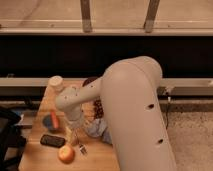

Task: Place fork in paper cup

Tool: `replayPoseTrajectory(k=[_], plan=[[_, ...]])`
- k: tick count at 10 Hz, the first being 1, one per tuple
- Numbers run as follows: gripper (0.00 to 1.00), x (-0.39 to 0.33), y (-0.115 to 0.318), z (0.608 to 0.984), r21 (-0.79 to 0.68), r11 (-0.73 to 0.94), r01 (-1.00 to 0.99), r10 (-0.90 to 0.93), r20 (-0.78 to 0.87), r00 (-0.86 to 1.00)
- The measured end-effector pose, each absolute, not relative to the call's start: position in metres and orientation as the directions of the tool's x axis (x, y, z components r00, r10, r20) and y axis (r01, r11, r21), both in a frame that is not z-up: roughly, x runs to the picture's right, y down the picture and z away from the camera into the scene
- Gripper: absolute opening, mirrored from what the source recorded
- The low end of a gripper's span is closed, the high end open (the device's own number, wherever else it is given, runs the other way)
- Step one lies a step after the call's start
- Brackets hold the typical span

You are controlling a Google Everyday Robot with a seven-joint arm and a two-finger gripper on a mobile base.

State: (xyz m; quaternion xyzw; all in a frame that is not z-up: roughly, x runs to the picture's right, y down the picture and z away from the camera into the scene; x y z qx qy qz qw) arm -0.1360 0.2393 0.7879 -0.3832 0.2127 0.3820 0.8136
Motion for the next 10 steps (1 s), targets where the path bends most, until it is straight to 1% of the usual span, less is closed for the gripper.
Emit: replayPoseTrajectory(k=[6, 10], plan=[[0.80, -0.131, 0.262, 0.775, -0.413, 0.401, -0.818, 0.454, -0.686, 0.569], [0.80, -0.138, 0.276, 0.764, -0.422, 0.400, -0.814, 0.442, -0.689, 0.574]])
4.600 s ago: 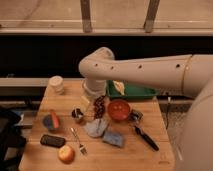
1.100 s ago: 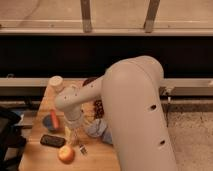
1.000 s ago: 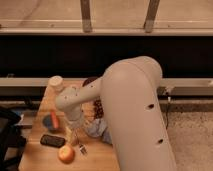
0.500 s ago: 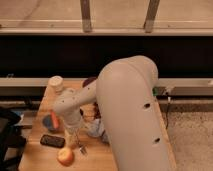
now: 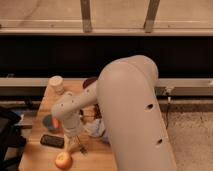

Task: Place fork in paper cup

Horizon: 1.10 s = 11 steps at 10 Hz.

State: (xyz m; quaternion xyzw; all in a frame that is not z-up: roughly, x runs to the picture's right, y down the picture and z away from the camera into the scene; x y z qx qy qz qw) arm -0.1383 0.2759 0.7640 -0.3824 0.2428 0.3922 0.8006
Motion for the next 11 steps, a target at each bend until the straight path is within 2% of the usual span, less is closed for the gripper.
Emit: replayPoseTrajectory(k=[5, 11], plan=[[0.80, -0.150, 0.287, 0.759, -0.452, 0.402, -0.796, 0.420, -0.681, 0.599], [0.80, -0.162, 0.286, 0.774, -0.503, 0.365, -0.783, 0.420, -0.662, 0.621]])
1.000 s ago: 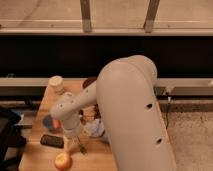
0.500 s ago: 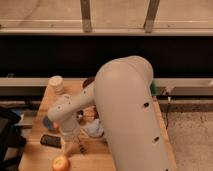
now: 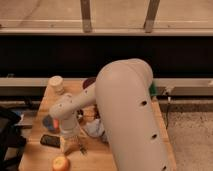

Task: Place fork in paper cup

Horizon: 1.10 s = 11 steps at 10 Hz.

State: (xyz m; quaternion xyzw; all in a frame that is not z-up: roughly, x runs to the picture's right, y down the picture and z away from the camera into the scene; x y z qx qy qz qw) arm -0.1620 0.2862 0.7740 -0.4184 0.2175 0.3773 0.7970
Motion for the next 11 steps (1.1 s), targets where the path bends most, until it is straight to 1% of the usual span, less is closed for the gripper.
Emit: replayPoseTrajectory(k=[2, 3, 4, 9, 10, 11], plan=[[0.80, -0.1621, 0.2873, 0.7767, -0.504, 0.362, -0.784, 0.416, -0.665, 0.620], [0.76, -0.1627, 0.2888, 0.7769, -0.503, 0.370, -0.781, 0.406, -0.669, 0.623], [0.66, -0.1640, 0.2905, 0.7775, -0.500, 0.392, -0.772, 0.391, -0.669, 0.632], [0.16, -0.1626, 0.2843, 0.7768, -0.496, 0.393, -0.774, 0.397, -0.668, 0.630], [0.06, -0.1644, 0.2834, 0.7760, -0.500, 0.389, -0.774, 0.399, -0.666, 0.630], [0.01, -0.1671, 0.2822, 0.7739, -0.506, 0.393, -0.768, 0.395, -0.661, 0.638]])
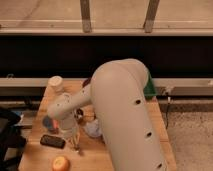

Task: Place fork in paper cup

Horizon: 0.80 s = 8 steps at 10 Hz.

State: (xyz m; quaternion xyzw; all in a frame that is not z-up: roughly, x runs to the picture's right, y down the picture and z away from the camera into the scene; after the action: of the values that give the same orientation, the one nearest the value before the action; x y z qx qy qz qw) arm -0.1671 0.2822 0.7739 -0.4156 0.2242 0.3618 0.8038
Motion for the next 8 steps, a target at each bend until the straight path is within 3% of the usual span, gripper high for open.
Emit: replayPoseTrajectory(k=[8], plan=[[0.00, -0.1665, 0.2825, 0.7767, -0.492, 0.423, -0.761, 0.394, -0.656, 0.643]])
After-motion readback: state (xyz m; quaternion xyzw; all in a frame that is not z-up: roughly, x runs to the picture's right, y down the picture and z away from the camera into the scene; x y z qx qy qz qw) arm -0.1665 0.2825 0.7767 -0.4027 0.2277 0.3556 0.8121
